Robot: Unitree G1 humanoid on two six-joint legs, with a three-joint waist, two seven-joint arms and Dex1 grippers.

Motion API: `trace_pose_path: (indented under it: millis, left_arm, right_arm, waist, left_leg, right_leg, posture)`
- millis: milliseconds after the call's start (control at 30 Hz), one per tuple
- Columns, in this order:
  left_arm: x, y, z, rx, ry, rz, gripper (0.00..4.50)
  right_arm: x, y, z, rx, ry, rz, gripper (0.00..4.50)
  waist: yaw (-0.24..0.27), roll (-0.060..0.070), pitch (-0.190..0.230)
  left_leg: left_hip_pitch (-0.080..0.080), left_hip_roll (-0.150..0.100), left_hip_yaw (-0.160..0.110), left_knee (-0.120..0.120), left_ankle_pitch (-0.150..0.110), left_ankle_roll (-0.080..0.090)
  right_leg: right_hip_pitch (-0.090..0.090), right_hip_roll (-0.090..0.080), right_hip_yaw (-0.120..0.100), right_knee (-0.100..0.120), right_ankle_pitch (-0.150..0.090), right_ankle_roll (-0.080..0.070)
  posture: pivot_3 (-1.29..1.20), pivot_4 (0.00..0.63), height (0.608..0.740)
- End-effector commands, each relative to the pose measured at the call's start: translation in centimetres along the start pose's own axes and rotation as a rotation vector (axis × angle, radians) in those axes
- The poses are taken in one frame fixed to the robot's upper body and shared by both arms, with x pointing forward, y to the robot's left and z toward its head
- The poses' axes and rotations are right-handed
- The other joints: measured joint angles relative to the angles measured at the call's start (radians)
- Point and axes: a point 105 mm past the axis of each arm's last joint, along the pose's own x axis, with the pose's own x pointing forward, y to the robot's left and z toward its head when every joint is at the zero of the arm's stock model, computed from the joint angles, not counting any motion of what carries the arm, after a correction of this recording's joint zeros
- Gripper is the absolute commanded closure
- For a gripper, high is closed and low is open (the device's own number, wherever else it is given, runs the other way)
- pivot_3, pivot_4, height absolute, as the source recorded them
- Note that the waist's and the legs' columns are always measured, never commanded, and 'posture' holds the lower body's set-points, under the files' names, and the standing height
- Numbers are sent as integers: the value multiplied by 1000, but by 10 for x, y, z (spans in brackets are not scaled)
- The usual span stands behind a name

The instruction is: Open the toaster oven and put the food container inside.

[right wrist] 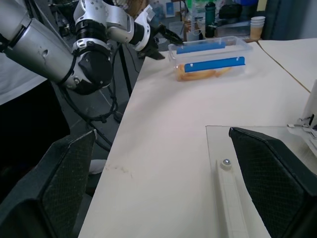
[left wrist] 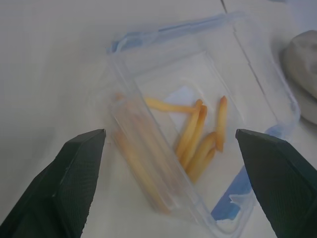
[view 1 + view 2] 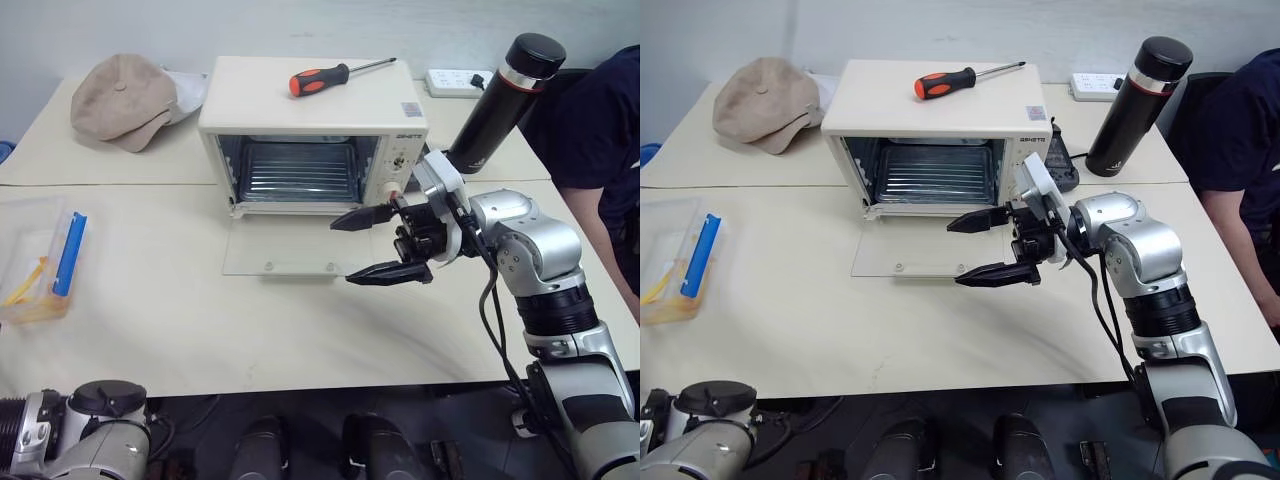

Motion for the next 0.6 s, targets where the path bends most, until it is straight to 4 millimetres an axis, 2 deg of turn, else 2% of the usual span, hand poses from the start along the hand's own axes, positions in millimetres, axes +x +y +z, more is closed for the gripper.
trace_pose_path:
  millis: [33,167,500,533,600]
  left_arm:
    - [3,0,8,-14,-2,79,33]
    - [6,-1,11,-21,11,133,917]
    - [10,-3,29,19,-25,176,4027]
    - [9,-3,30,37,-18,177,4282]
    - [9,-3,31,64,-6,177,4464]
  right_arm:
    - [-4,6,14,-49,-24,-27,0]
    - [-5,10,13,-42,-30,-53,0]
    - [-10,14,15,-42,-27,-87,0]
    - [-12,15,16,-37,-28,-88,0]
    - [-14,15,18,-23,-28,-92,0]
  waist:
    - [-3,0,0]
    - [-5,-1,0]
    - [-4,-1,0]
    - [-4,-1,0]
    - [-4,-3,0]
  left_leg:
    - [0,0,1,0,0,0]
    - [0,1,1,-1,0,-1]
    - [0,1,3,-1,-1,-2]
    - [0,1,3,-1,-1,-2]
    - [0,1,3,-1,-1,-2]
  right_leg:
    - [0,0,0,0,0,0]
    - [-1,0,0,0,0,0]
    - [-3,0,0,1,0,0]
    - [-4,0,0,1,0,0]
    - [-5,0,0,1,0,0]
  posture:
    - [0,150,740]
    - [0,150,740]
    - [0,150,740]
    - [0,150,740]
    - [0,150,740]
